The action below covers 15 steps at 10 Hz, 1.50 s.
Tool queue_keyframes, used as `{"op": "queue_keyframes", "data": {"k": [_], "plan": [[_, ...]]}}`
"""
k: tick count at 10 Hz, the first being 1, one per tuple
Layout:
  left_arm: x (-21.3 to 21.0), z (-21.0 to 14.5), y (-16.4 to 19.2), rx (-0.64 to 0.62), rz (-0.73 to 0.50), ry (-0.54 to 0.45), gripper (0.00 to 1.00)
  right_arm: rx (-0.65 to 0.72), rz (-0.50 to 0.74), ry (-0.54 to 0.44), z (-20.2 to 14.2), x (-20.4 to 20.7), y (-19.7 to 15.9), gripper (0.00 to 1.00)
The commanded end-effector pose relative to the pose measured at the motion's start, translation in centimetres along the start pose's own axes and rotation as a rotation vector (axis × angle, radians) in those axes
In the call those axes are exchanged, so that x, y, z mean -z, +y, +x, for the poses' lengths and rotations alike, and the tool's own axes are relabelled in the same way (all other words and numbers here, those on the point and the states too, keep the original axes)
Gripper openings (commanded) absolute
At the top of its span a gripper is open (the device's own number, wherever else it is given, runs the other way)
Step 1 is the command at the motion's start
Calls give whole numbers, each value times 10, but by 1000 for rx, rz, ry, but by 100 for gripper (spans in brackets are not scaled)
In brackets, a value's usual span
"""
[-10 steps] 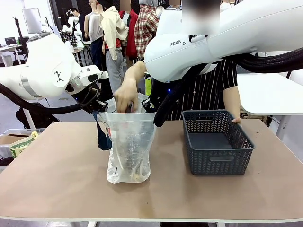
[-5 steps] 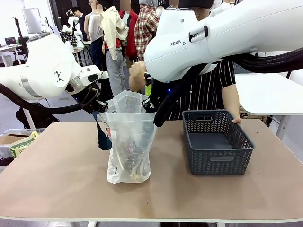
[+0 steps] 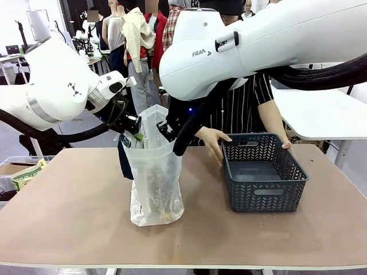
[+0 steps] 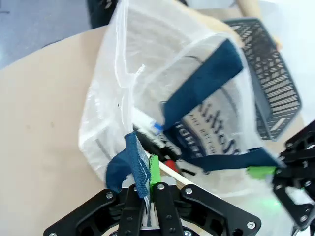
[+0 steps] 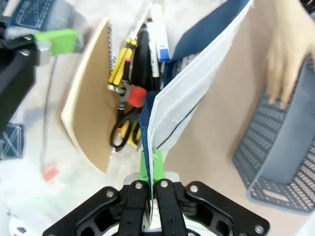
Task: Transfer purchased items from the store into the shopping bag.
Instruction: Move the Reusable shopping bag to the right side of the table.
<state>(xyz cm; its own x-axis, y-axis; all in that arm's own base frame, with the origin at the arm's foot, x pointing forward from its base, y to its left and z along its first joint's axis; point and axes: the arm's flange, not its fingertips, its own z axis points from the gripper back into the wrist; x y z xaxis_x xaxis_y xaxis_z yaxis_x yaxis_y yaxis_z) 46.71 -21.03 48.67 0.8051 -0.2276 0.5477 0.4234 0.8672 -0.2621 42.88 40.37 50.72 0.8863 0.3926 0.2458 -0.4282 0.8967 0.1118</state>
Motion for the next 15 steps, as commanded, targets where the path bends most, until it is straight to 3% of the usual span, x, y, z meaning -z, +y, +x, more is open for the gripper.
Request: {"op": "queue_keyframes", "data": {"k": [1,2,3,5,9,15], "plan": [[-3,-16,13,-29,-102,-37,0,-34,17,-30,9,4,5,0],[-2,-17,14,-54,-115,-37,0,-36,32,-43,10,3,6,0],[-3,-18,15,-70,-136,-45,12,-57,49,-56,9,2,7,0],[-5,-21,19,-111,-208,-71,49,-109,99,-71,12,2,12,0],[-6,-24,30,-117,-365,-98,49,-164,153,-46,28,14,22,0],[-3,-24,42,-88,-461,-160,49,-247,216,-67,35,19,39,0]]}}
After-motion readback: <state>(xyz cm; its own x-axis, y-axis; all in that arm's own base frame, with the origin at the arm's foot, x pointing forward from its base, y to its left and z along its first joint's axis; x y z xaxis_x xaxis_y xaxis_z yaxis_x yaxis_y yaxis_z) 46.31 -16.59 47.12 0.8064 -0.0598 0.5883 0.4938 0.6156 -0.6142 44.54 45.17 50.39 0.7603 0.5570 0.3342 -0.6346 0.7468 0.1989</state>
